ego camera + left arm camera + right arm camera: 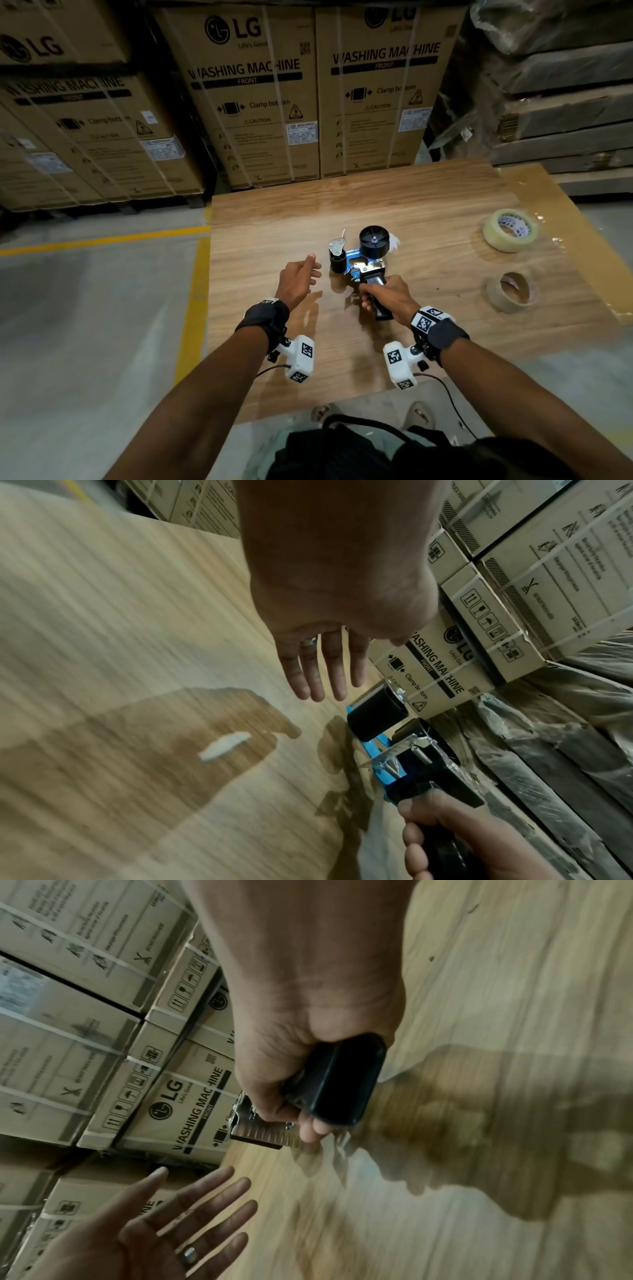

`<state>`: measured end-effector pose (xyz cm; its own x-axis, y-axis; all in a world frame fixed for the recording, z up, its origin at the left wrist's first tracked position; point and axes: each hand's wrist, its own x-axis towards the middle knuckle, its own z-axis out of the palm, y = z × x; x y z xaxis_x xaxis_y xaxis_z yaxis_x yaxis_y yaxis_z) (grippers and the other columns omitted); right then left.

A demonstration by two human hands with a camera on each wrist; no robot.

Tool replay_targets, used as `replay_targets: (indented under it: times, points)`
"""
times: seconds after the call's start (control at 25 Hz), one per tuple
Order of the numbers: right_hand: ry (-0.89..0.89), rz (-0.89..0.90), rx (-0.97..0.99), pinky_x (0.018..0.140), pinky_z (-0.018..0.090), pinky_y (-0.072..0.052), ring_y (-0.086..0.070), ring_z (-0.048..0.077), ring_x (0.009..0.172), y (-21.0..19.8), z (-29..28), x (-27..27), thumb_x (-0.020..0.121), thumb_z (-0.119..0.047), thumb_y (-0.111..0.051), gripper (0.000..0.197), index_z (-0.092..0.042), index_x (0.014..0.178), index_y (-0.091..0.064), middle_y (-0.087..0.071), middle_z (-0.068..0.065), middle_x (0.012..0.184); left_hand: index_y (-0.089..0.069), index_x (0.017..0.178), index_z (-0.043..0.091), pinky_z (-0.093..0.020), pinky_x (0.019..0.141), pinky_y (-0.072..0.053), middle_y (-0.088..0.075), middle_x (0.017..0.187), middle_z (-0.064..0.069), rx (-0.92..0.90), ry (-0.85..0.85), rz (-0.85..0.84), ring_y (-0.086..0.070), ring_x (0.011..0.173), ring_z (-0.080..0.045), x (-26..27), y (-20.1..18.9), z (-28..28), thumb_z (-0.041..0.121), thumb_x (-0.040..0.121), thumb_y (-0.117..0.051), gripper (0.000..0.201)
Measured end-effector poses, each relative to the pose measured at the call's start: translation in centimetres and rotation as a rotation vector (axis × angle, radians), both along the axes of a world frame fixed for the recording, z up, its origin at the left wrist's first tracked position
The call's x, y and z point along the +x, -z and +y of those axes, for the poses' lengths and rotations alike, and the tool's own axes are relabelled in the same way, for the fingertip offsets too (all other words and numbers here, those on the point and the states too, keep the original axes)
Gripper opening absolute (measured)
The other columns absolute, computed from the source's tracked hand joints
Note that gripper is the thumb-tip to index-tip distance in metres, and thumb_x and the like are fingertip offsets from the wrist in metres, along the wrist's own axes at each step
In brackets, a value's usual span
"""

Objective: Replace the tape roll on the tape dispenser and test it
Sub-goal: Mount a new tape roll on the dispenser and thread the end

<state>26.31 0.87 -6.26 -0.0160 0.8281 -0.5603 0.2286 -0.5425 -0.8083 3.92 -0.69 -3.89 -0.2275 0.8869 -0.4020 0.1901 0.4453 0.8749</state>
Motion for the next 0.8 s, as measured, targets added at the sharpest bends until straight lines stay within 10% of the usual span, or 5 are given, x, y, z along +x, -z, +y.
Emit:
replay_targets:
  times: [0.36, 0.68, 0.8]
  points:
    - [-0.011, -0.136, -0.001, 0.064, 0.036, -0.064, -0.073, 0.022, 0.059, 2.4, -0.1, -0.1, 0.069, -0.030, -0.089, 0.033, -0.002, 0.082, -0.078, -0.079, 0.009, 0.072, -0.076, 0.100, 0.007, -0.030, 0.067, -0.052, -0.078, 0.093, -0.009, 0.104, 0.036, -0.024, -0.068, 0.079, -0.016, 1.2, 0.4, 1.0, 0.048, 0.105, -0.040, 0.054]
    - [-0.150, -0.186, 0.033, 0.055, 0.017, -0.047, -0.066, 0.005, 0.063, 1.6, -0.2, 2.0, 0.057, -0.061, -0.093, 0.055, -0.013, 0.078, -0.078, -0.075, -0.008, 0.070, -0.074, 0.094, -0.004, -0.018, 0.055, -0.049, -0.072, 0.079, -0.014, 0.205, 0.082, -0.114, -0.064, 0.064, -0.013, 5.1, -0.7, 3.9, 0.037, 0.107, -0.044, 0.053]
    - [-0.151, -0.158, 0.034, 0.057, 0.022, -0.051, -0.064, 0.007, 0.059, 0.6, 0.9, 4.9, 0.059, -0.063, -0.091, 0.061, -0.005, 0.074, -0.079, -0.075, 0.003, 0.067, -0.076, 0.091, 0.000, -0.021, 0.058, -0.050, -0.075, 0.081, -0.017, 0.243, 0.122, -0.115, -0.067, 0.068, -0.015, 7.0, -0.7, 5.5, 0.039, 0.107, -0.043, 0.053]
